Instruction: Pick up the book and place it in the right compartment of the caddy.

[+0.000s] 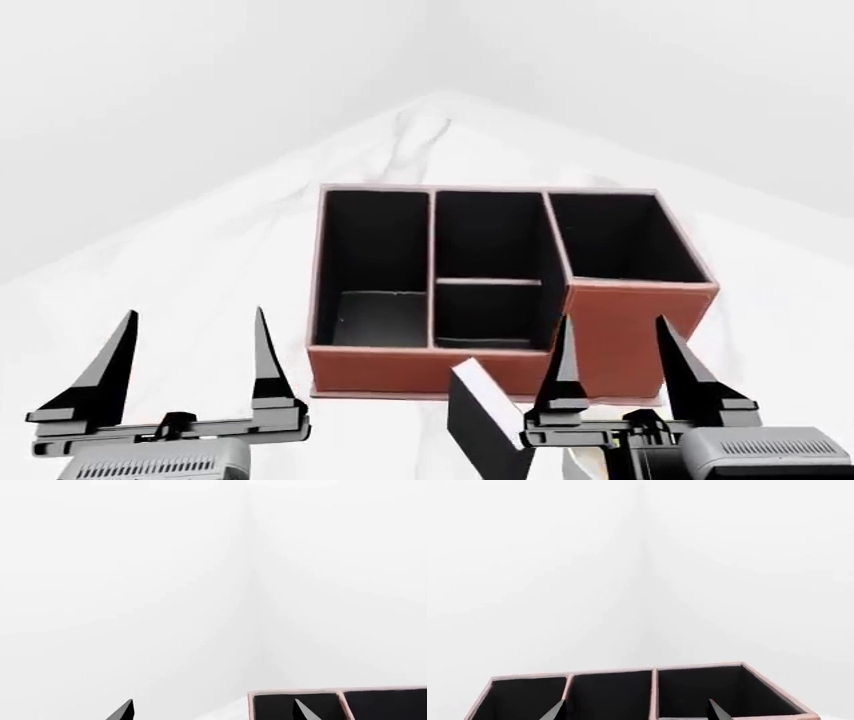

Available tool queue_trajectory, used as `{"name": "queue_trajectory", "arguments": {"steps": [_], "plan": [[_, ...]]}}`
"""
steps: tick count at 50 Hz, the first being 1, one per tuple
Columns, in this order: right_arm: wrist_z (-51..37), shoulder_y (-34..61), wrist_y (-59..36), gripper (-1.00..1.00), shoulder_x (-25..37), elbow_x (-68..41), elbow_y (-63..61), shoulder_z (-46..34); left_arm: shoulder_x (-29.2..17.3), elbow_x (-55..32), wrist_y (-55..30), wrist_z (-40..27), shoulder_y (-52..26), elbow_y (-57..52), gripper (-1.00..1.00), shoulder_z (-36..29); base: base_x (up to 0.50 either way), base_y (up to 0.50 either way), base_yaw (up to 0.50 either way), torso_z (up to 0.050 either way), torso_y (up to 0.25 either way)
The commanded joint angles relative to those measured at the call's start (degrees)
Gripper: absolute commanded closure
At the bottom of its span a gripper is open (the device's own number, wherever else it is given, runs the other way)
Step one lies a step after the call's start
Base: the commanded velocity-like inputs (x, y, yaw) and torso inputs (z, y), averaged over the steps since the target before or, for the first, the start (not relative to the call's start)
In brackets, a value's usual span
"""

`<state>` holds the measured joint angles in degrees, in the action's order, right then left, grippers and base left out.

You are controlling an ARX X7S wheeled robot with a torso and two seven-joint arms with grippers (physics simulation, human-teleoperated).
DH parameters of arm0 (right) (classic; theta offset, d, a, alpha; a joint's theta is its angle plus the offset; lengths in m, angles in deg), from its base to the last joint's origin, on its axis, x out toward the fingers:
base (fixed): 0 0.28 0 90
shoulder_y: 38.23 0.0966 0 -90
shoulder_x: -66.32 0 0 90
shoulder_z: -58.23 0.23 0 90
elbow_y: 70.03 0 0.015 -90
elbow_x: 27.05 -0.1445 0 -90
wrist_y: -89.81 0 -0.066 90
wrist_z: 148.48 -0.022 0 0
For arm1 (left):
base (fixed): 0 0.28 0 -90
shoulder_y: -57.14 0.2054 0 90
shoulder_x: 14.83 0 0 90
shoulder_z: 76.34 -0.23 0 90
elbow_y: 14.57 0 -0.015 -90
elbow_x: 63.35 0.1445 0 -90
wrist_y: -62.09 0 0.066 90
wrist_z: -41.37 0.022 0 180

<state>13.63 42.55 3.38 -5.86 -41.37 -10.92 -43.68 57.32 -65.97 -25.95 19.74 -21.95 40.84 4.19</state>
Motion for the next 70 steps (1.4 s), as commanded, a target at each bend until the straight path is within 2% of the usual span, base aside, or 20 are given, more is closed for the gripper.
{"name": "queue_trajectory", "arguments": {"steps": [1, 7, 30, 35, 37, 48, 56, 63, 70], "plan": [[-0.6, 0.0, 0.1, -1.00, 0.1, 0.6, 0.2, -0.1, -0.2, 0.0, 0.0, -0.4, 0.0, 0.0, -1.00, -0.3, -0.16, -0.14, 0.50, 0.000, 0.000], [-0.8, 0.0, 0.0, -1.00, 0.2, 0.9, 0.2, -0.3, -0.4, -0.1, 0.1, -0.5, 0.1, -0.1, -1.00, -0.3, -0.15, -0.14, 0.50, 0.000, 0.000], [-1.0, 0.2, -0.8, -1.00, 0.8, -0.4, -0.4, -0.8, -0.9, -0.2, 0.1, -0.9, -0.1, 0.1, -1.00, -0.6, -0.02, 0.01, 0.00, 0.000, 0.000], [0.1, -0.8, -4.5, -1.00, 4.8, 0.3, -5.2, -1.1, -1.3, -0.6, -0.1, -1.4, 0.2, -0.8, -1.00, 0.2, 0.00, 0.00, 0.00, 0.000, 0.000], [2.1, -1.7, -4.6, -1.00, 6.8, -3.9, -6.1, 0.0, -1.3, -0.5, 0.0, -1.5, 0.4, -1.2, -1.00, 0.3, 0.00, 0.00, 0.00, 0.000, 0.000], [8.9, -5.2, -7.0, -1.00, 14.4, -10.4, -7.2, -0.1, -1.3, -0.2, -0.2, -1.8, -0.1, -0.5, -1.00, 0.0, 0.00, 0.00, 0.00, 0.000, 0.000], [8.8, -5.2, -10.2, -1.00, 16.1, -10.4, -7.3, -0.8, -1.4, -0.3, -0.4, -2.1, -0.1, -0.9, -1.00, 0.0, 0.00, 0.00, 0.00, 0.000, 0.000], [7.8, -3.4, -15.5, -1.00, 16.9, -17.2, -7.9, 0.6, -1.6, -0.3, -0.5, -2.2, -0.1, -0.8, -1.00, -0.1, 0.00, 0.00, 0.00, 0.000, 0.000], [7.3, -2.1, -17.0, -1.00, 16.7, -18.4, -7.3, 0.4, -1.7, -0.4, -0.5, -2.4, 0.0, -1.1, -1.00, -0.1, 0.00, 0.00, 0.00, 0.000, 0.000]]}}
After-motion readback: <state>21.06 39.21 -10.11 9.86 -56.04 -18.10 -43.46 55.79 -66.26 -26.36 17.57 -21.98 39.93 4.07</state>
